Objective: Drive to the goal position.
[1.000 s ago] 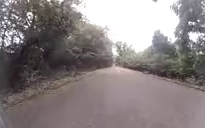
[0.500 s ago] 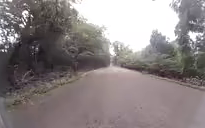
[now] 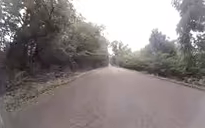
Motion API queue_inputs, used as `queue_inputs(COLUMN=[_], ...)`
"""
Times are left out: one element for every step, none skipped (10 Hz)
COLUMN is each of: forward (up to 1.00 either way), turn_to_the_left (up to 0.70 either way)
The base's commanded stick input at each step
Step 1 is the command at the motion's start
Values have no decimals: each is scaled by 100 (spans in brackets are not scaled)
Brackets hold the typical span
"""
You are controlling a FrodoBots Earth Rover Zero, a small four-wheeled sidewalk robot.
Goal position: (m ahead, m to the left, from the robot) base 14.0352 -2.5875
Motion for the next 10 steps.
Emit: queue_inputs(forward=[70,70,70,70,70,70,70,70,70,70], turn_to_the_left=[0,0,0,0,0,0,0,0,0,0])
